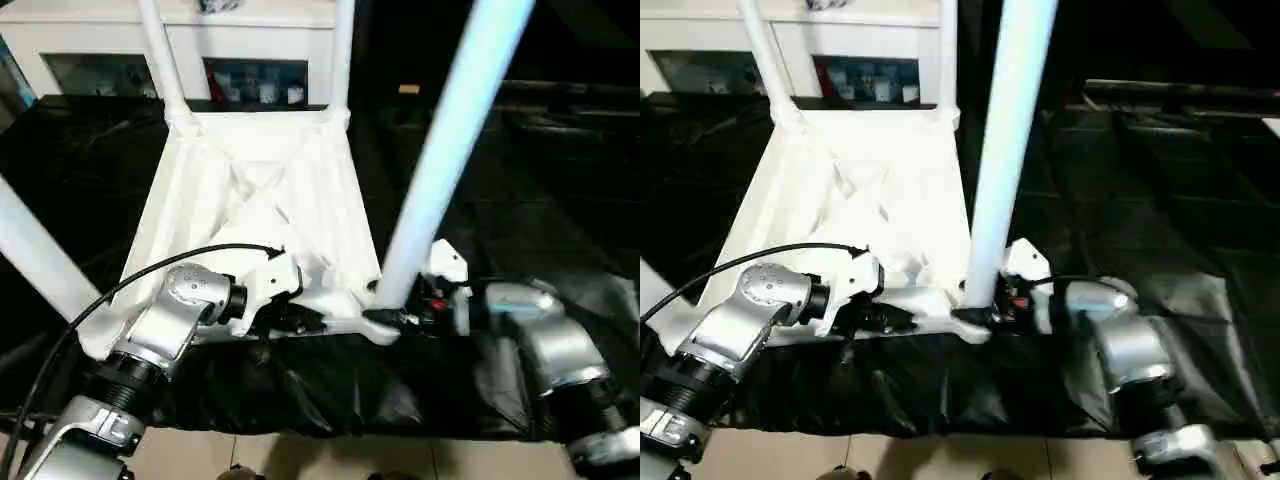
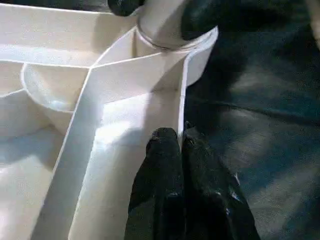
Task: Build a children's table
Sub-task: Rotate leg to tighten, then rotate table base
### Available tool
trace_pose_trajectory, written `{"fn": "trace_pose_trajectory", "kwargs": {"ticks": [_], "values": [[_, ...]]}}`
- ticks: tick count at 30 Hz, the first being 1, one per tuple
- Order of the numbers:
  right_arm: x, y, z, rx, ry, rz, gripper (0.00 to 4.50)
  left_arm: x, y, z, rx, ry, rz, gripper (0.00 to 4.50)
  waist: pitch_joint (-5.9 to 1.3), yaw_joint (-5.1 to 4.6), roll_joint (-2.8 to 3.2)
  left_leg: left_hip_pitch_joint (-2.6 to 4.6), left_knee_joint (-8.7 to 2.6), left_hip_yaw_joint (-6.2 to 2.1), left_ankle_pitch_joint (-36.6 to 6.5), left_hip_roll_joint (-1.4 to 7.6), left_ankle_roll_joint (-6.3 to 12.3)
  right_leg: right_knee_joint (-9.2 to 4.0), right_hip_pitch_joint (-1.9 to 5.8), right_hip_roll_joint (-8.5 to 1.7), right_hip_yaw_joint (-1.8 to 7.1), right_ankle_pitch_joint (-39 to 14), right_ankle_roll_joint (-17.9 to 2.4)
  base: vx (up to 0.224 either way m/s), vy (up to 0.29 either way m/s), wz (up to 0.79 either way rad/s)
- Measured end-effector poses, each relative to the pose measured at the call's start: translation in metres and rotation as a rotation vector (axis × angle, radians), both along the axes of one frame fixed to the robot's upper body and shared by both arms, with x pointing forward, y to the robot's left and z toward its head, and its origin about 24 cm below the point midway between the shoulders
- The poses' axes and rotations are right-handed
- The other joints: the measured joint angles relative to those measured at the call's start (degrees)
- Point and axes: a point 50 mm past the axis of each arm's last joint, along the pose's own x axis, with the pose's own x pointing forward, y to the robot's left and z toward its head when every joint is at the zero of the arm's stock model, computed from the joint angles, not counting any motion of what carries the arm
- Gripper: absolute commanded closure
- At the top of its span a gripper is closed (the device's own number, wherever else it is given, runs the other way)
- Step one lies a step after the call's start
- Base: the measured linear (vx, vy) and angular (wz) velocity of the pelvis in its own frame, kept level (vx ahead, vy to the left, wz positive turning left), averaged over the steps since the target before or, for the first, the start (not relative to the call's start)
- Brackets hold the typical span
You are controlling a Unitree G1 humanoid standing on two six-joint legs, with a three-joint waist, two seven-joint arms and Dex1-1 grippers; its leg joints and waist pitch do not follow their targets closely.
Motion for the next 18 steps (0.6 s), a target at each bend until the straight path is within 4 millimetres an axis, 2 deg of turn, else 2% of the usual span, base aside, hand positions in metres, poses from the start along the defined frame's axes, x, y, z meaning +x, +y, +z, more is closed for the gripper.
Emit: {"fn": "trace_pose_trajectory", "kwargs": {"ticks": [4,8,12,14,15,18], "values": [[0.006,0.007,-0.006,0.027,-0.018,-0.21,2.51,0.002,-0.01,-0.004,-0.003,-0.018,0.081,4.5,0.12,-1.09,-0.28,0.23,0.0,-0.09,0.0,-0.04,0.0,-0.25,0.11,-0.01,0.0,0.0,0.1,0.0,0.0,0.0],[0.014,0.021,-0.012,0.064,-0.027,-0.465,2.52,0.004,-0.023,-0.006,-0.015,-0.031,0.179,4.5,0.11,-2.45,-0.2,0.24,-0.31,-0.28,0.0,-0.13,0.0,-1.23,0.07,0.0,-0.23,0.0,0.1,0.0,0.0,0.0],[0.023,0.037,-0.01,0.054,-0.053,-0.583,2.52,0.006,-0.026,-0.006,-0.01,-0.05,0.244,4.5,0.13,-3.51,-0.18,0.26,-0.32,-0.29,0.0,-0.17,0.01,-1.61,-0.01,0.0,-0.24,0.0,0.1,0.0,0.0,0.0],[0.024,0.038,-0.009,0.044,-0.066,-0.593,2.52,0.007,-0.027,-0.006,-0.013,-0.053,0.251,4.5,0.17,-3.71,-0.1,0.22,-0.4,-0.3,0.0,-0.17,0.02,-1.92,-0.01,0.01,-0.28,0.0,0.1,0.0,0.0,0.0],[0.024,0.038,-0.009,0.044,-0.069,-0.593,1.97,0.007,-0.027,-0.006,-0.013,-0.054,0.251,4.5,0.15,-3.74,-0.08,0.22,-0.4,-0.28,0.0,-0.18,0.02,-1.96,-0.01,0.01,-0.24,0.0,0.1,0.0,0.0,0.0],[0.024,0.037,-0.01,0.04,-0.059,-0.577,1.7,0.006,-0.028,-0.005,-0.017,-0.053,0.238,4.5,0.1,-3.62,-0.11,0.2,-0.41,-0.22,0.0,-0.19,0.03,-1.95,0.01,0.01,-0.14,0.0,0.0,0.0,0.0,0.0]]}}
